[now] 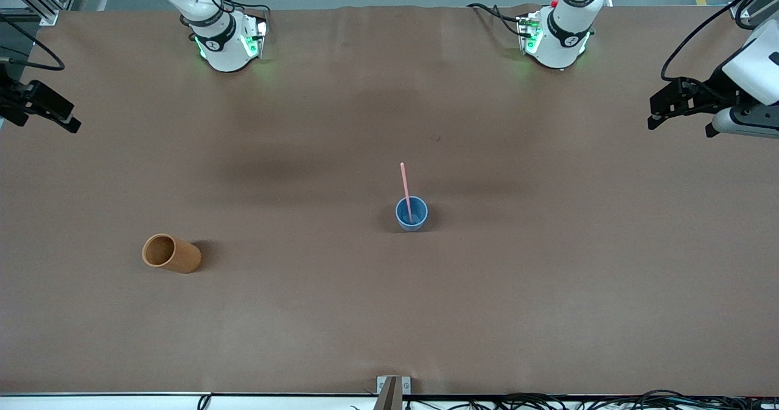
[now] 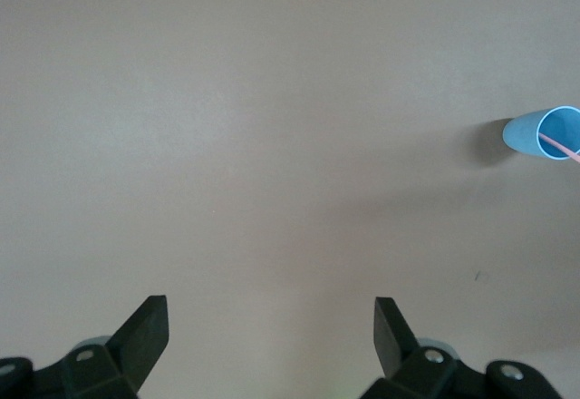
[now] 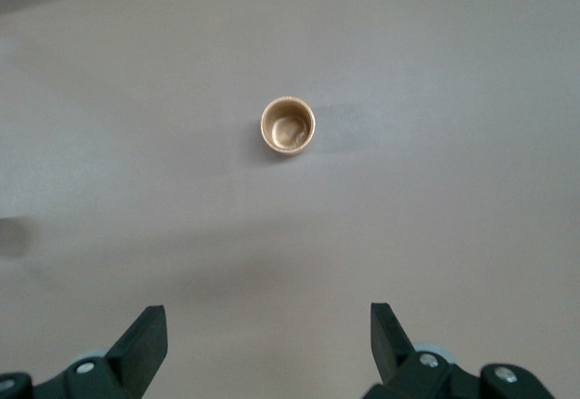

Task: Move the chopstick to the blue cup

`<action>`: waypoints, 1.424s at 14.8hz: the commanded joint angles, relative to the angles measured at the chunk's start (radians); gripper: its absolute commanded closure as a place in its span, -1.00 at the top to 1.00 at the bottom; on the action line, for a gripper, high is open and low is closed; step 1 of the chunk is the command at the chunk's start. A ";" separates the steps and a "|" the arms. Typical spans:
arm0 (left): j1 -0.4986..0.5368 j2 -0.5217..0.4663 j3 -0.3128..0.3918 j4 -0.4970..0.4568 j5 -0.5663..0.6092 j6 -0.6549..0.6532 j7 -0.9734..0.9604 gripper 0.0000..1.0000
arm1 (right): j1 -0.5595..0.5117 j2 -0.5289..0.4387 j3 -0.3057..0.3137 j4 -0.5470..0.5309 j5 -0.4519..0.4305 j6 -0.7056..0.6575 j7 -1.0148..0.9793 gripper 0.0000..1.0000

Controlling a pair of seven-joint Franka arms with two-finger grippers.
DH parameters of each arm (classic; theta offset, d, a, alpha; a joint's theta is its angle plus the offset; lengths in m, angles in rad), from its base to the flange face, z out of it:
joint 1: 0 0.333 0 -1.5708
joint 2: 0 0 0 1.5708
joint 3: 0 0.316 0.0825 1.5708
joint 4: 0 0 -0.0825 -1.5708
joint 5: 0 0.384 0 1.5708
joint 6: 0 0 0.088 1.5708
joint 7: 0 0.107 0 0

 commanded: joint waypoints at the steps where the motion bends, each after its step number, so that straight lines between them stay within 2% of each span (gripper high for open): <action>1: 0.001 0.007 -0.017 0.021 0.025 -0.005 -0.010 1.00 | -0.021 0.020 0.020 0.055 -0.020 -0.032 -0.057 0.98; 4: 0.004 0.012 -0.016 0.025 0.022 -0.006 -0.009 1.00 | -0.011 0.054 0.024 0.102 -0.031 -0.093 -0.064 0.98; 15: 0.006 0.025 -0.013 0.051 0.022 -0.006 -0.004 1.00 | -0.001 0.048 0.026 0.018 -0.034 -0.066 -0.090 0.98; 21: 0.007 0.025 -0.013 0.051 0.020 -0.006 -0.001 1.00 | 0.000 0.048 0.026 0.018 -0.035 -0.064 -0.090 0.98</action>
